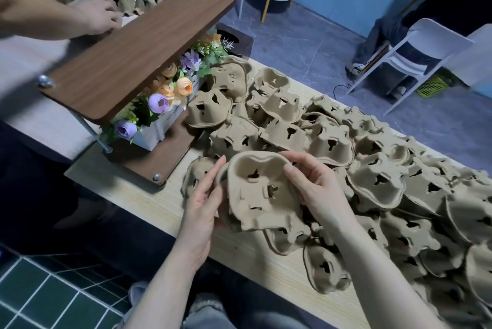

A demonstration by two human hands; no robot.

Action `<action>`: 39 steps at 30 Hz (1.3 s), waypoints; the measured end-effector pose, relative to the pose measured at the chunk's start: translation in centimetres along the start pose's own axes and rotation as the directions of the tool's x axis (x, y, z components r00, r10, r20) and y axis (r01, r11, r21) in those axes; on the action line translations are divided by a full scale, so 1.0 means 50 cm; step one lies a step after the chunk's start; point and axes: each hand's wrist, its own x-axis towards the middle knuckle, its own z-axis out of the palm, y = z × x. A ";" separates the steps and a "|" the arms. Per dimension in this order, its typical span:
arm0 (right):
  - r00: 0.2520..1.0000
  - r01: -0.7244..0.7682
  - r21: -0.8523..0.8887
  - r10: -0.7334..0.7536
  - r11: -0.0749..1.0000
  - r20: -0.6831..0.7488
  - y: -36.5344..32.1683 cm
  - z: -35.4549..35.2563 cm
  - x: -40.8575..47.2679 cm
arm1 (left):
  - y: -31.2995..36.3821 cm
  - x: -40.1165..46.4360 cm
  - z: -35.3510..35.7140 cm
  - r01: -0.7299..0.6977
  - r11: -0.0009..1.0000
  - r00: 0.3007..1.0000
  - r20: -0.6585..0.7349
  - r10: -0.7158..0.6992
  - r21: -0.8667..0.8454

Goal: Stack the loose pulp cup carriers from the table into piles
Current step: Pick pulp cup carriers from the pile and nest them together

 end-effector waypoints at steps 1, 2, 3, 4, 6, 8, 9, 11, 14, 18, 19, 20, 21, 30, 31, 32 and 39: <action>1.000 0.007 -0.011 -0.007 1.000 -0.002 0.001 0.001 -0.004 | 0.000 0.000 0.001 -0.001 1.000 1.000 -0.002 0.001 -0.009; 1.000 0.013 -0.022 -0.013 1.000 -0.012 0.002 0.002 -0.007 | 0.001 0.001 0.002 -0.005 1.000 1.000 -0.008 0.005 -0.015; 0.999 0.021 -0.035 -0.022 0.999 -0.028 0.002 0.002 -0.010 | 0.001 0.002 0.001 -0.010 1.000 1.000 -0.014 0.009 -0.019; 0.999 0.023 -0.055 -0.025 0.998 -0.044 0.005 0.002 -0.012 | 0.001 0.003 -0.001 -0.013 1.000 1.000 -0.022 0.013 -0.022; 0.999 -0.016 -0.098 0.012 0.995 -0.042 0.008 -0.001 -0.017 | 0.006 0.003 -0.002 -0.015 0.999 0.999 -0.038 0.014 -0.031; 0.997 -0.081 -0.107 0.081 0.991 0.003 0.015 -0.001 -0.022 | 0.008 0.003 -0.003 -0.007 0.999 0.999 -0.046 0.005 -0.040; 0.992 -0.118 -0.096 0.121 0.988 0.030 0.018 0.001 -0.023 | 0.008 0.004 -0.004 -0.004 0.999 0.999 -0.052 0.002 -0.046; 0.983 -0.171 -0.011 0.172 0.985 0.060 0.021 0.007 -0.022 | 0.010 0.005 -0.004 0.007 0.998 0.998 -0.067 -0.011 -0.069; 0.978 -0.205 0.101 0.199 0.974 0.066 0.022 0.010 -0.011 | 0.014 0.011 -0.008 0.030 0.995 0.996 -0.080 -0.038 -0.094; 0.983 -0.172 0.103 0.163 0.980 0.088 0.013 0.018 0.010 | 0.023 0.019 -0.018 0.020 0.997 0.998 -0.060 -0.025 -0.077; 0.984 -0.160 0.086 0.152 0.983 0.089 0.010 0.020 0.016 | 0.023 0.023 -0.021 0.010 0.998 0.998 -0.064 -0.015 -0.067; 0.985 -0.147 0.064 0.141 0.987 0.096 0.008 0.021 0.023 | 0.022 0.028 -0.024 -0.001 0.998 0.997 -0.074 -0.004 -0.065; 0.985 -0.138 0.038 0.133 0.990 0.111 0.005 0.022 0.030 | 0.021 0.031 -0.026 -0.018 0.997 0.997 -0.079 0.012 -0.074; 0.962 0.265 -0.417 -0.209 0.870 0.176 -0.078 0.065 0.199 | 0.033 0.054 -0.065 -0.067 0.992 0.974 -0.222 0.041 -0.110; 0.938 0.344 -0.466 -0.271 0.815 0.218 -0.087 0.077 0.226 | 0.035 0.054 -0.069 -0.074 0.991 0.968 -0.247 0.045 -0.108; 0.914 0.404 -0.509 -0.312 0.760 0.261 -0.090 0.090 0.253 | 0.037 0.053 -0.073 -0.080 0.991 0.962 -0.270 0.048 -0.111; 0.851 0.524 -0.749 -0.276 0.406 0.446 -0.075 0.177 0.388 | 0.036 0.038 -0.100 -0.058 0.990 0.933 -0.361 0.008 -0.130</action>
